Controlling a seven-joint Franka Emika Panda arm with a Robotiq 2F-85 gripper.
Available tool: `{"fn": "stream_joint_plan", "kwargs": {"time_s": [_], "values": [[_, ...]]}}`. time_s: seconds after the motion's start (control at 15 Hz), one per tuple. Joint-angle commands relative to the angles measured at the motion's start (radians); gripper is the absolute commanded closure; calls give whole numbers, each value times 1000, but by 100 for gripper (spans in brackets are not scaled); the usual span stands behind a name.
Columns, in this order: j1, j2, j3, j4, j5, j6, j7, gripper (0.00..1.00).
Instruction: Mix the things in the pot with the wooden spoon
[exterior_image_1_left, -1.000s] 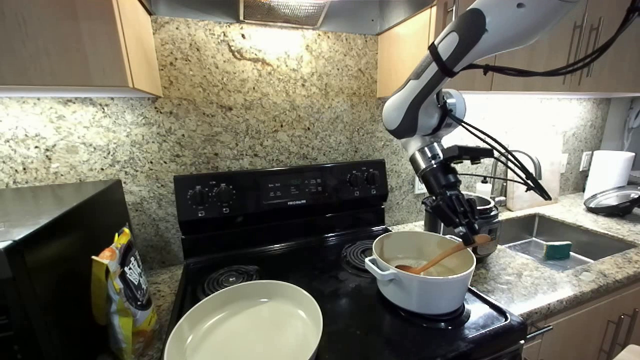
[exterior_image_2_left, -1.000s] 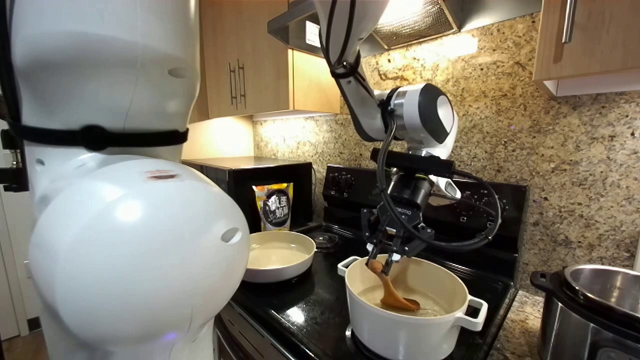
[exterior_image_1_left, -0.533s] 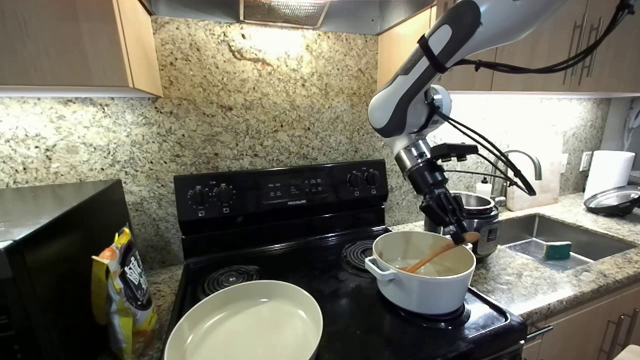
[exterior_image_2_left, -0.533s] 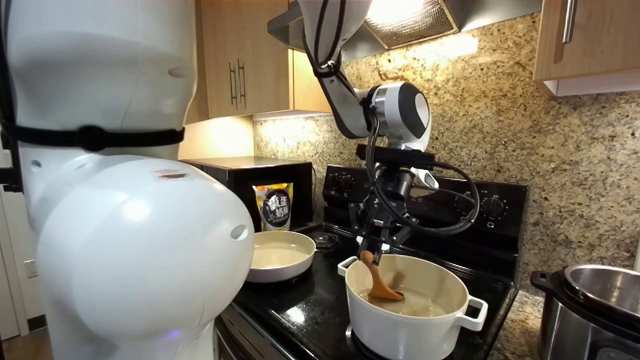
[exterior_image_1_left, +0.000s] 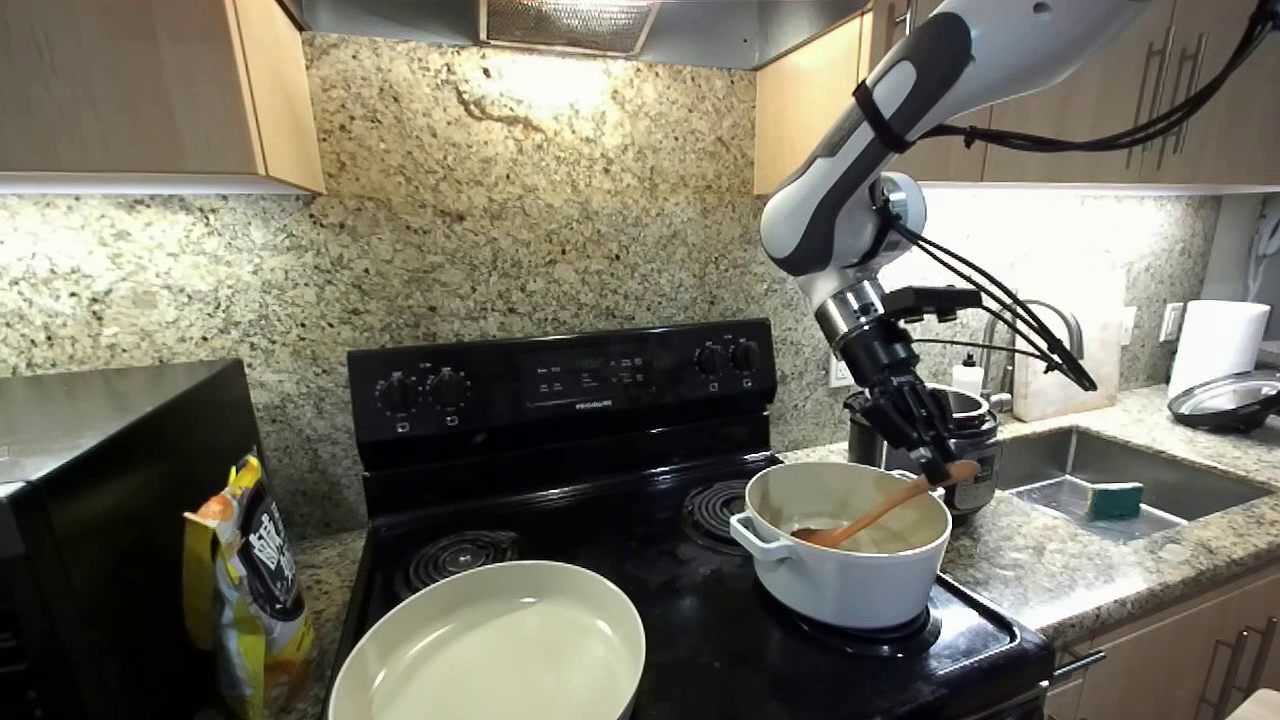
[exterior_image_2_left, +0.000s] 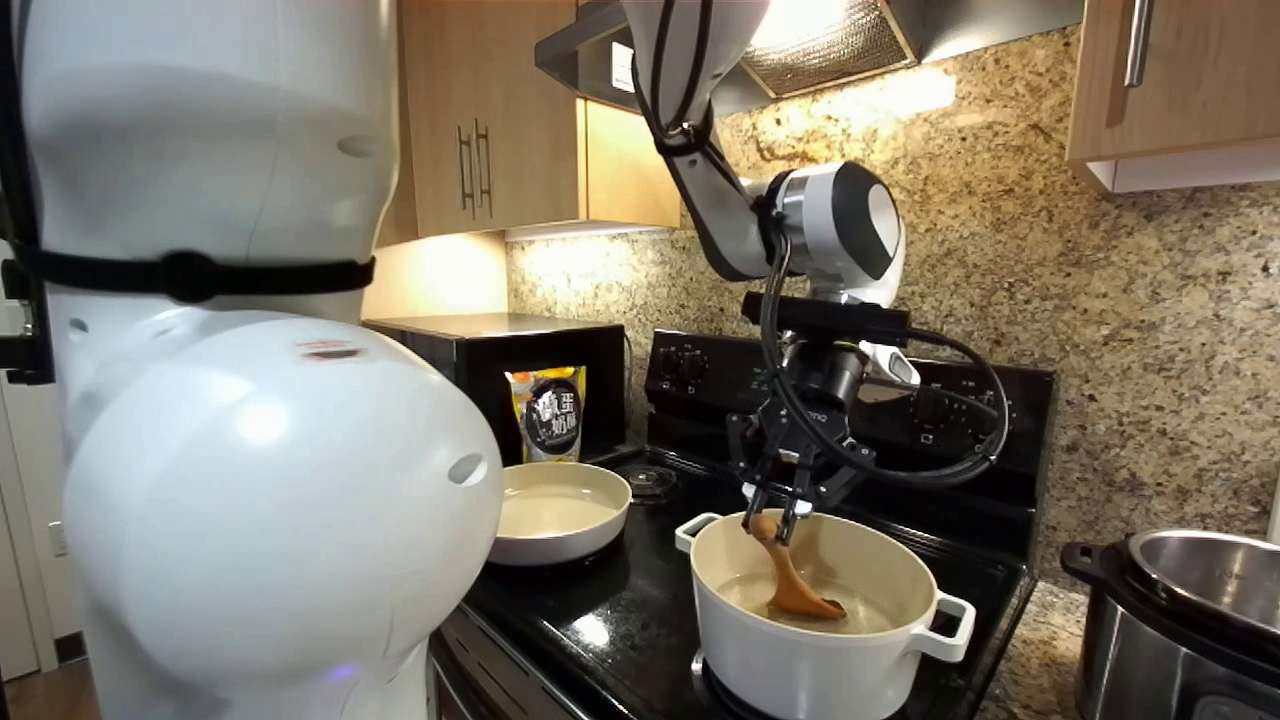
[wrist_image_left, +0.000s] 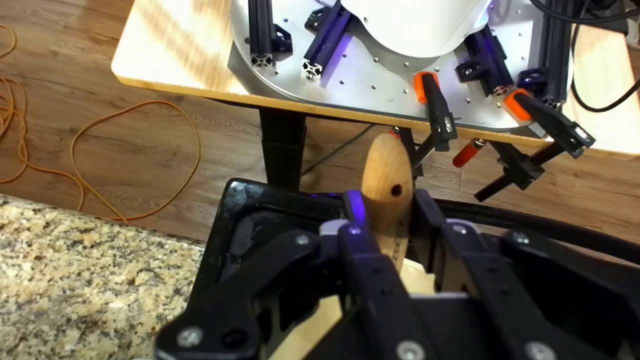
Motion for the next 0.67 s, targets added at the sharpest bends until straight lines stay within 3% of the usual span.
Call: {"fn": "stream_joint_plan", "kwargs": {"time_s": [0.0, 0.6], "values": [[-23, -8, -13, -1, -31, -17, 13, 93], [15, -115, 28, -72, -106, -77, -17, 93]]}}
